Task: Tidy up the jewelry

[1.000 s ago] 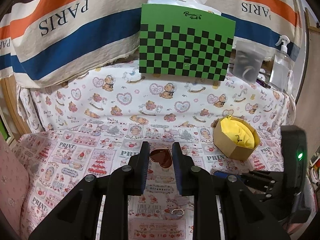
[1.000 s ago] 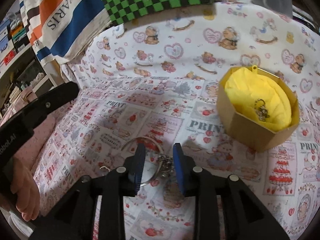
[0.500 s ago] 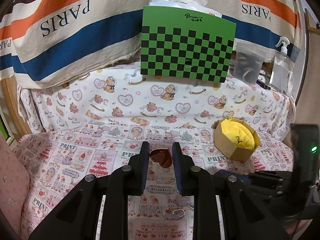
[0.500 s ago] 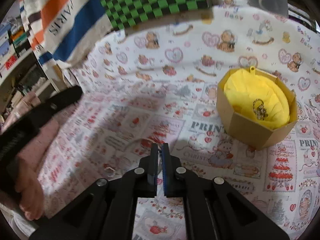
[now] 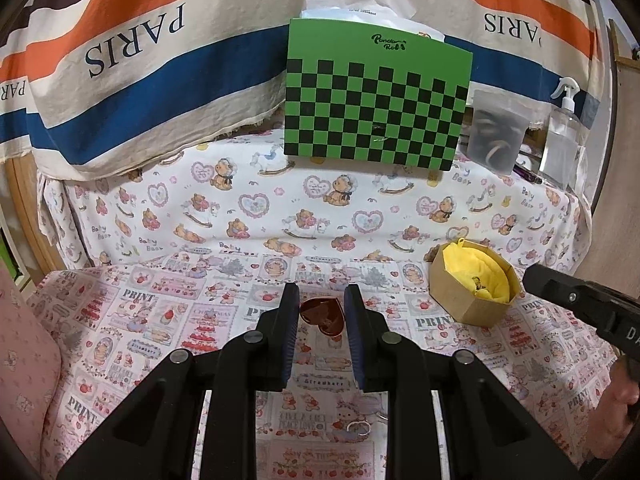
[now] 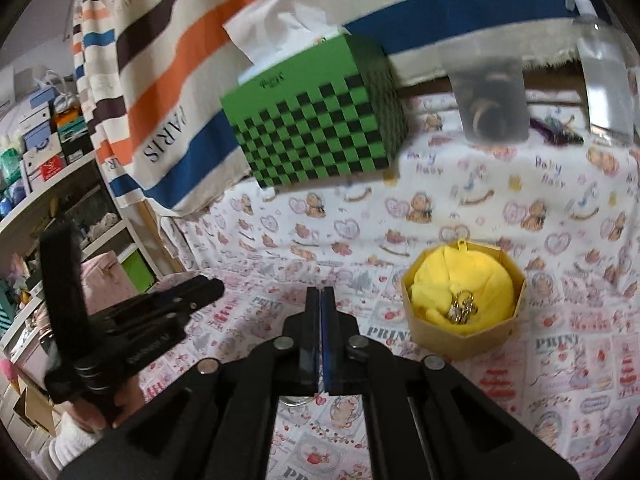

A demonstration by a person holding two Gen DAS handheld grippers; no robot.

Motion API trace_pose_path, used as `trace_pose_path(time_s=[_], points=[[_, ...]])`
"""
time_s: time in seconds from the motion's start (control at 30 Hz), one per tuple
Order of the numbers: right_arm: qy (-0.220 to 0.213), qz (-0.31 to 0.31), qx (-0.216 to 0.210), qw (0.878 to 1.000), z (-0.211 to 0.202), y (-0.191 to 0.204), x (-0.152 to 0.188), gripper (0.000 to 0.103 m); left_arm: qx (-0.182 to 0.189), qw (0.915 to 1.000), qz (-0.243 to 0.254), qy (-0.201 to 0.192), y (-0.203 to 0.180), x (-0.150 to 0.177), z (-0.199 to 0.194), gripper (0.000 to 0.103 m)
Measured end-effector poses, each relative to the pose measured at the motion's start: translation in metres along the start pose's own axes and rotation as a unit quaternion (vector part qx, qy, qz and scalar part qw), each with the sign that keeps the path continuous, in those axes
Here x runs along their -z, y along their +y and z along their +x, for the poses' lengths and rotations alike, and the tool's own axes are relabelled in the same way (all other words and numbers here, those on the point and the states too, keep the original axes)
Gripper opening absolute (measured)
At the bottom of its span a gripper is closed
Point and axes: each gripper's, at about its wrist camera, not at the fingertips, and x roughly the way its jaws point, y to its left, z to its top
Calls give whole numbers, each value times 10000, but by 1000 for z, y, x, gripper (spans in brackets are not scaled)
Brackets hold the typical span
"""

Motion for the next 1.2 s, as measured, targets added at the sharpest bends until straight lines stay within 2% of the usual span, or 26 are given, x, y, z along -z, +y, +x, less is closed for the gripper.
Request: trace_pose_path(time_s=[0.07, 0.13, 0.23, 0.33, 0.43, 0.53, 0.63, 0.73, 0.8, 0.83, 0.93, 0.97, 1.2], points=[[90, 92, 139, 9998, 9, -5, 4, 2, -33, 10000, 15, 22, -1, 1, 2, 22], [518, 127, 162, 9984, 29, -10, 10, 3, -53, 10000, 26, 42, -2, 2, 3, 22], [1017, 112, 370, 9941, 58, -15, 25, 24, -79, 9999, 59, 46, -3, 4, 4, 22], [1421, -156, 663, 9875, 77, -13, 35, 24, -69, 9999, 69, 39, -3, 5, 4, 22], [1565, -199, 617, 9856, 84, -10, 41, 24, -60, 9999, 94, 51, -4, 5, 4, 22], [1555, -351, 616, 9853, 87, -2, 43, 29, -54, 9999, 123, 53, -6, 6, 4, 22], [1720, -456, 858, 9803, 96, 3, 48, 29, -56, 9999, 135, 51, -7, 7, 3, 22], [1719, -410, 955, 9796, 99, 1, 48, 29, -65, 9999, 146, 59, -9, 8, 4, 22], [1716, -456, 1105, 9779, 98, 2, 48, 20, -83, 9998, 181, 79, -10, 9, 6, 22], [1719, -424, 1063, 9784, 99, 1, 48, 9, -98, 9997, 189, 88, -10, 9, 6, 22], [1661, -274, 864, 9819, 95, -3, 48, 6, -110, 9997, 186, 104, -9, 10, 8, 22], [1606, -248, 816, 9833, 93, -3, 47, 0, -111, 9997, 177, 93, -9, 9, 7, 22], [536, -24, 446, 9976, 44, -4, 22, 0, -111, 9999, 109, 26, -4, 7, 4, 22]])
